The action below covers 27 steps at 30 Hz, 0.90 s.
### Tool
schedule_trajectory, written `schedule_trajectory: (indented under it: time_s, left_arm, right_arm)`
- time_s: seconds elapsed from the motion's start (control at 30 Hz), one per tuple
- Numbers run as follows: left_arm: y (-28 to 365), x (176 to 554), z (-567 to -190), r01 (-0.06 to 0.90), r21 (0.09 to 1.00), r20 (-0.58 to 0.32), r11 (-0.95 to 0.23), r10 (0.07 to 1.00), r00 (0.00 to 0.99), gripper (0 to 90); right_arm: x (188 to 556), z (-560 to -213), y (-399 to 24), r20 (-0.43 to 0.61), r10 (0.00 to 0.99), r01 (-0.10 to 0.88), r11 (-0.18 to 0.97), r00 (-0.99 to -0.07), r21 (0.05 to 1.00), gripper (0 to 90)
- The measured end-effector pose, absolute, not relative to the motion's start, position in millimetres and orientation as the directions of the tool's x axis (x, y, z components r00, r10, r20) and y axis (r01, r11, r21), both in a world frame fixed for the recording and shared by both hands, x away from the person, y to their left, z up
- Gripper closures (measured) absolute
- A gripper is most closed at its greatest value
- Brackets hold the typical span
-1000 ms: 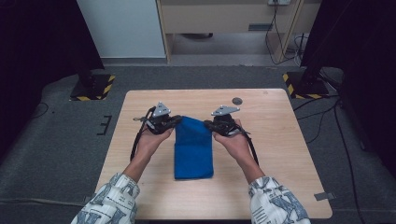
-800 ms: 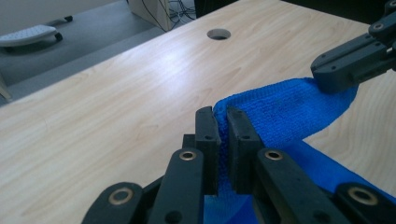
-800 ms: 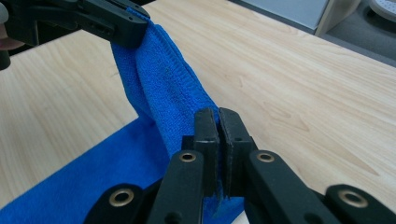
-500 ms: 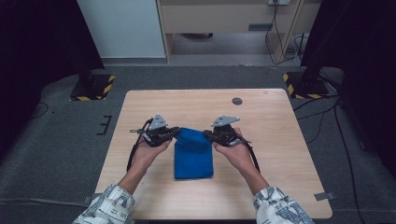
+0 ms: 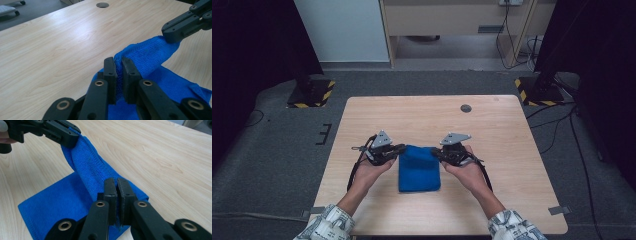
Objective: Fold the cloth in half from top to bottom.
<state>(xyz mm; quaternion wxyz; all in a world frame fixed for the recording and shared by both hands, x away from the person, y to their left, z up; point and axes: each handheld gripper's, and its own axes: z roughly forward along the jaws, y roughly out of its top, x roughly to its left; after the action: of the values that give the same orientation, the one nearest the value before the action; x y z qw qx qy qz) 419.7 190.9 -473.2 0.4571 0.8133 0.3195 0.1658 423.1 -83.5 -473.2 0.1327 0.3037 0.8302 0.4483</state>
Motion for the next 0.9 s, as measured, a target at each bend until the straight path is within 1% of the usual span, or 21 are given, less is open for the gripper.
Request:
schedule_trajectory:
  time_s: [0.27, 0.63, 0.9]
  left_arm:
    - [193.2, 410.7, -480.7, 0.382, 0.851, -0.046, -0.361, 0.673, 0.738, 82.5]
    - [195.0, 400.0, -482.8, 0.382, 0.855, -0.051, -0.351, 0.676, 0.735, 80.3]
    - [194.6, 392.6, -487.5, 0.384, 0.853, -0.060, -0.352, 0.667, 0.743, 78.2]
  right_arm:
    - [413.8, -478.8, -83.1, 0.058, 0.612, 0.388, 0.423, -0.789, 0.819, 87.0]
    - [404.8, -476.2, -83.9, 0.056, 0.606, 0.381, 0.423, -0.793, 0.822, 87.0]
    - [400.2, -480.6, -87.0, 0.059, 0.602, 0.386, 0.430, -0.796, 0.816, 86.6]
